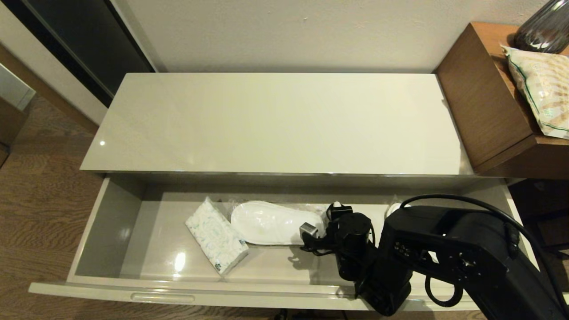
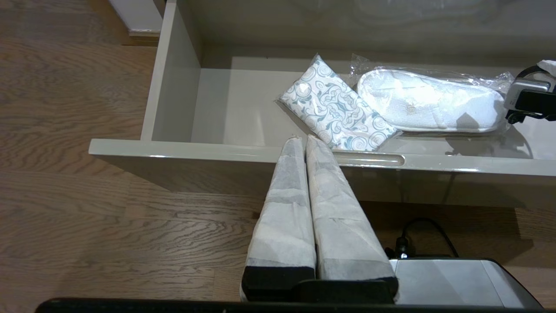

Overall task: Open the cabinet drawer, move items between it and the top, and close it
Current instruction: Put the disposable slippers in the drawer

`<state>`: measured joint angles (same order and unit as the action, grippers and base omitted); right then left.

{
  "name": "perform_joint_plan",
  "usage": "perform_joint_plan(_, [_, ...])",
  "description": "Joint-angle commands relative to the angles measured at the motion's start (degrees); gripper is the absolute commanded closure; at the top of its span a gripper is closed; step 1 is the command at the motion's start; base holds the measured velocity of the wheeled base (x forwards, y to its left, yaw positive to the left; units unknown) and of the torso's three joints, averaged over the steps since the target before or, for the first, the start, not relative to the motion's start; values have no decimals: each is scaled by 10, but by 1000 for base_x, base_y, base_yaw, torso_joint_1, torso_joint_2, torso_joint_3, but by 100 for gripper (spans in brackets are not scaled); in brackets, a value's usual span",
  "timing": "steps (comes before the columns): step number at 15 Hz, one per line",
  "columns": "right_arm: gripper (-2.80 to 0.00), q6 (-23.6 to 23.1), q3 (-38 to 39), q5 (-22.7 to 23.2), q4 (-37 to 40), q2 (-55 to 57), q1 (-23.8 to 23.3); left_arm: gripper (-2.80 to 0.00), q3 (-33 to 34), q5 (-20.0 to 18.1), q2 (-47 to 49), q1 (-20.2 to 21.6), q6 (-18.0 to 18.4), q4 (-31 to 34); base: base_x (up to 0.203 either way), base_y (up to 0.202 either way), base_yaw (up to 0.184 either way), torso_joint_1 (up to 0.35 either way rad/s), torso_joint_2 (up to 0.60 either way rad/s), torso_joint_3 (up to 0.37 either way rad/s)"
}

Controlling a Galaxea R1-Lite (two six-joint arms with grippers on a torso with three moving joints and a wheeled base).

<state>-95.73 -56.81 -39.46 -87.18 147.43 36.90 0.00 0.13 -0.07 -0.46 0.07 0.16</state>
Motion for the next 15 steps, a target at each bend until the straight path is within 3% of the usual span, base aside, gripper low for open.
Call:
perform_joint_plan(1, [0,-6,-31,-2,-5,12,-1,0,0,0,1,0,0,0,0,0,0,0,0,0])
perform_joint_plan(15, [0,-9,-94,-1,-5,45,-15,0,0,0,1,0,0,0,0,0,0,0,0,0])
